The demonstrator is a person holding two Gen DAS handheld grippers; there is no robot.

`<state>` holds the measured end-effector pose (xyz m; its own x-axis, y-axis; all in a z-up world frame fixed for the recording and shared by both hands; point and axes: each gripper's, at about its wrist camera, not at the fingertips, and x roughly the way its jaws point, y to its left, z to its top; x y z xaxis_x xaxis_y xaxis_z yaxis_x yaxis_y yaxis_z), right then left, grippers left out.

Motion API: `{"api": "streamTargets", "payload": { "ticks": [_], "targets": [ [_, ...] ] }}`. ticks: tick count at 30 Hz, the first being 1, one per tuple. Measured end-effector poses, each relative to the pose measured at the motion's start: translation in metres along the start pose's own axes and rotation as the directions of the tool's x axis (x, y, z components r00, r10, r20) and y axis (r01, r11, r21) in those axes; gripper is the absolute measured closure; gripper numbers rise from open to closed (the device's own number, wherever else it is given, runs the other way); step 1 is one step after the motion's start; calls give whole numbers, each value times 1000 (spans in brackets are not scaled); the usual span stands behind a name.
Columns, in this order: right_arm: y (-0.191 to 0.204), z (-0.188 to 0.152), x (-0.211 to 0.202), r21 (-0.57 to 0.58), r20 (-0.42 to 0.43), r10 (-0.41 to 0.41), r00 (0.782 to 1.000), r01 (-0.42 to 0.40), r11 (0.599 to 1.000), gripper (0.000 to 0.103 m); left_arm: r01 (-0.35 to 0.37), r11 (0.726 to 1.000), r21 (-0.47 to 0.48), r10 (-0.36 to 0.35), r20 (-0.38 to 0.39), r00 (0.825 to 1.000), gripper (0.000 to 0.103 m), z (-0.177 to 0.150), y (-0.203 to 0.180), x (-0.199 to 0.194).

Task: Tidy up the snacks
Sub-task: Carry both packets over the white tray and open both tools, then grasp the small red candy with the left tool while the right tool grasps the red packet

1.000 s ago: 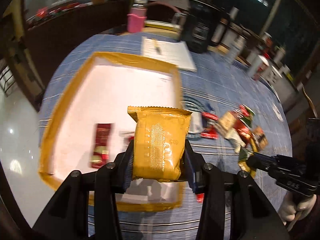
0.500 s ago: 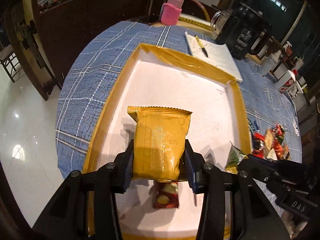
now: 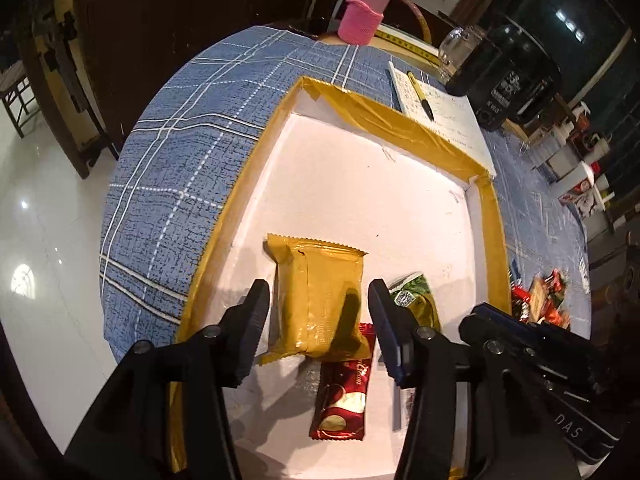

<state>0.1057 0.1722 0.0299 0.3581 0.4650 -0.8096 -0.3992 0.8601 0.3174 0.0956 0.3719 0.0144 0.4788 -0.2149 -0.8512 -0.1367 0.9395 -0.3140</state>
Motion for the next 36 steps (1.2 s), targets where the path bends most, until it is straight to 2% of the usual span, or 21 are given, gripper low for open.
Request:
{"api": "streamTargets", "payload": {
  "ticks": [6,10,13,17,19,22,26,31,33,36],
  "targets": [
    [-22,-3,-36,35,55,9,998,-11,999,84,45,999,6,-46,68,997,49,-8,-26,-34],
    [-63,-15,-73,111,95,-14,995,4,994,83,102,993,53,-107,90,990,46,-27,-62,-54],
    [-99,-33,-100,173,115,-56,992,35,984,81,150,985,91,-156,69,985,45,-48,-88,-59],
    [-146,-65,-127,249,100,-103,990,75,965,81,202,964,172,-201,-26,979,45,-89,-136,-47],
    [-167,-82,-136,282,79,-109,991,82,956,81,200,954,224,-189,-67,980,45,-109,-160,-35],
    [-188,-102,-144,311,57,-118,991,95,946,80,158,948,278,-134,-103,986,45,-129,-183,-18],
    [-203,-116,-159,322,55,-122,991,98,942,80,52,939,340,-22,-94,995,46,-147,-199,5],
    [-204,-118,-166,294,59,-116,992,94,951,80,60,928,367,-20,-112,994,46,-155,-207,22],
    [-206,-119,-166,290,55,-112,992,92,953,80,6,914,406,28,-79,997,46,-157,-214,27],
    [-209,-117,-162,278,48,-108,993,90,956,80,-24,908,419,54,-59,997,46,-160,-213,27]
  ]
}}
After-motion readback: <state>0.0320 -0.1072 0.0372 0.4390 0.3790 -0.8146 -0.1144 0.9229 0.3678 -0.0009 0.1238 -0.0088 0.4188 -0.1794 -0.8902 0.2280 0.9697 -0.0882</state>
